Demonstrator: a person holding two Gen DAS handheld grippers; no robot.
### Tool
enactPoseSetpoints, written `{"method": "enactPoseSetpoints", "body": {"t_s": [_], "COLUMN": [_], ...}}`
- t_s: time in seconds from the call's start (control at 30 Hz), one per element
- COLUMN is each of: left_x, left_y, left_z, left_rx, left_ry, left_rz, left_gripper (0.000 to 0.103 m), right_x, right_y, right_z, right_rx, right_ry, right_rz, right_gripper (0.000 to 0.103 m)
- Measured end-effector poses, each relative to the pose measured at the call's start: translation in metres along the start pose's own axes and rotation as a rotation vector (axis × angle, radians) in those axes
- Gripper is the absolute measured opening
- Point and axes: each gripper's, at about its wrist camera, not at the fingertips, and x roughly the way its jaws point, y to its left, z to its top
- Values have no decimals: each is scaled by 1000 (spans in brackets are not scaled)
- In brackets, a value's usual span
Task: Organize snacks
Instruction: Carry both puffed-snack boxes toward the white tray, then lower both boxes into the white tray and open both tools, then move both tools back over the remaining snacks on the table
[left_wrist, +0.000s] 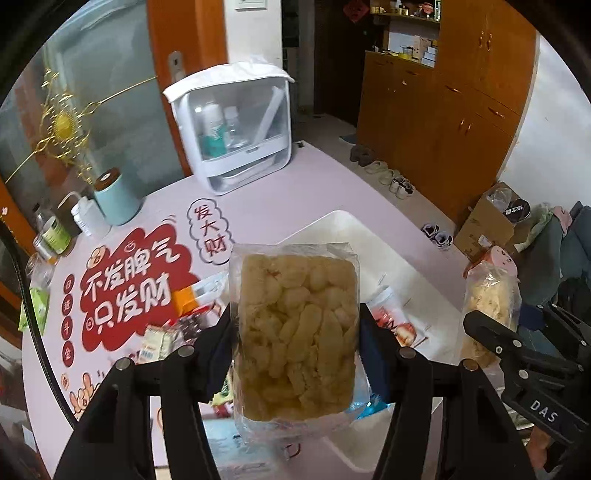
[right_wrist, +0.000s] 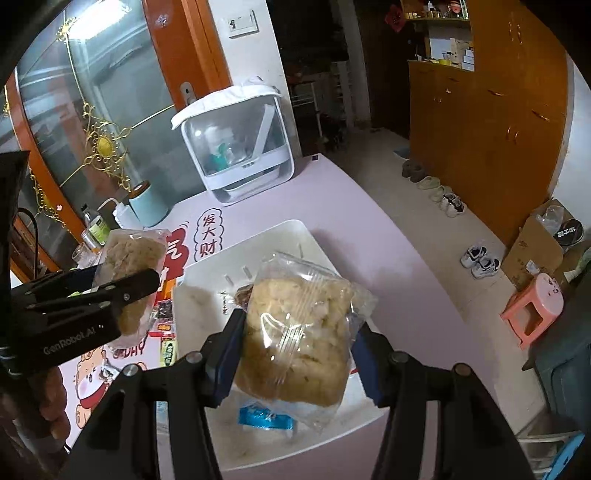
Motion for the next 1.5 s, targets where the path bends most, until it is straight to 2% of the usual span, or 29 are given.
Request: {"method": "enactPoseSetpoints", "body": {"t_s": [0.3, 0.37, 0.43, 0.57, 0.77, 1.5], "left_x": [27, 32, 33, 35, 39, 2], "left_y": [-15, -15, -15, -15, -9, 6], "left_z": [17, 18, 17, 17, 12, -9], "left_rx": [-13, -18, -28, -8, -32, -65], "left_ry": [20, 28, 22, 19, 46, 28], "left_rz": [19, 18, 23, 47, 66, 57], "left_gripper": [60, 67, 93, 102, 102, 102], "right_x": [25, 31, 35, 35, 34, 7], "right_y": [-1, -2, -3, -3, 0, 11], "right_z": [-1, -2, -4, -4, -5, -18], "right_rx": [-26, -21, -13, -8, -8, 21], "right_ry": [54, 74, 86, 78, 89, 82], "right_rz": [12, 19, 28, 27, 37, 32], "right_gripper": [59, 61, 63, 69, 69, 69]}}
